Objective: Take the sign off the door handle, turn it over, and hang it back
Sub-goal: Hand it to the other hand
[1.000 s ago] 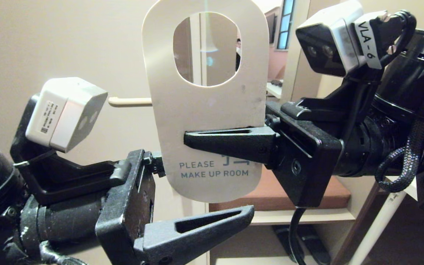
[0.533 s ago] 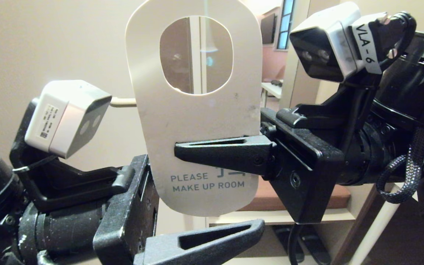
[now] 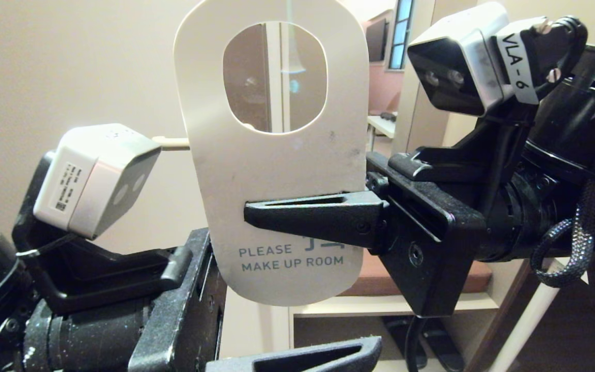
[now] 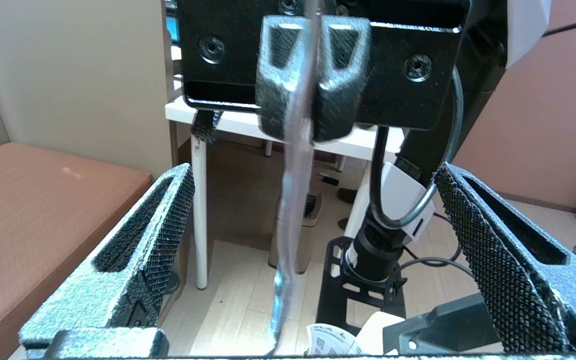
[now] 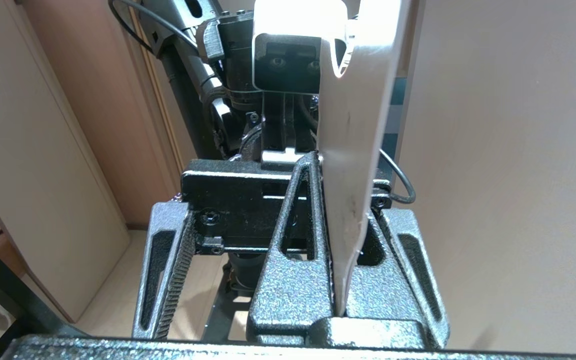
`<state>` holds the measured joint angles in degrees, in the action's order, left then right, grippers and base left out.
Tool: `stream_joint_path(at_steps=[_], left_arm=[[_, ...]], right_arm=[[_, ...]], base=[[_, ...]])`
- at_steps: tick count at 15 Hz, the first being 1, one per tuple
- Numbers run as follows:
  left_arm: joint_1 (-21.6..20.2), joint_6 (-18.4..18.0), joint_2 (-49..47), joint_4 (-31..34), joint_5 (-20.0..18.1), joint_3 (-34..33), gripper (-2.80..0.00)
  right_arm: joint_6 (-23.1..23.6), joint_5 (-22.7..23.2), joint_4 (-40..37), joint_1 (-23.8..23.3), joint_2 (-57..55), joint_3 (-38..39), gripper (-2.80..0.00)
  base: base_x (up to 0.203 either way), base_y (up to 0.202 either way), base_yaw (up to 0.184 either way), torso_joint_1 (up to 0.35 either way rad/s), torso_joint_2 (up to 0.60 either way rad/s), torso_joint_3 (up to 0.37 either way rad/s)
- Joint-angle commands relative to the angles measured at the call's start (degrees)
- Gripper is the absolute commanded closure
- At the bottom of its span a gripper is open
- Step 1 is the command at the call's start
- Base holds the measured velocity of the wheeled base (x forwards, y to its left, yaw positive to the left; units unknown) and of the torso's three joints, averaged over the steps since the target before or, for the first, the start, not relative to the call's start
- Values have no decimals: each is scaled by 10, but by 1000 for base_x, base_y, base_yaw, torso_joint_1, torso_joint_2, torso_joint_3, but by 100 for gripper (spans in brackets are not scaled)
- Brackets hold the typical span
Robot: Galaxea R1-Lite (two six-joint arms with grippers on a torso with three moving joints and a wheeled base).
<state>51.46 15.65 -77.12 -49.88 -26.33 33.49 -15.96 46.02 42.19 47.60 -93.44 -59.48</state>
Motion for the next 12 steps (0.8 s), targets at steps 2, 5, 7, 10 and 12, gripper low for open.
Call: stream_joint_path(at_steps=[2,5,7,10,12], left_arm=[[0,1,0,-3,-1,0,-280],[0,1,0,-11,-1,-2,-280],[0,1,-1,-19,-1,-5,0],[0,4,0,-19,-1,-5,0],[0,4,0,-19,-1,-4,0]], right_arm=[[0,3,3,0,1,2,0],[0,3,3,-1,1,3,0],[0,3,3,-1,1,3,0],[1,3,3,-1,1,8,0],[1,2,3,0,4,12,0]], base=[[0,0,0,0,0,0],[0,0,0,0,0,0],[0,0,0,0,0,0],[0,0,0,0,0,0],[0,0,0,0,0,0]])
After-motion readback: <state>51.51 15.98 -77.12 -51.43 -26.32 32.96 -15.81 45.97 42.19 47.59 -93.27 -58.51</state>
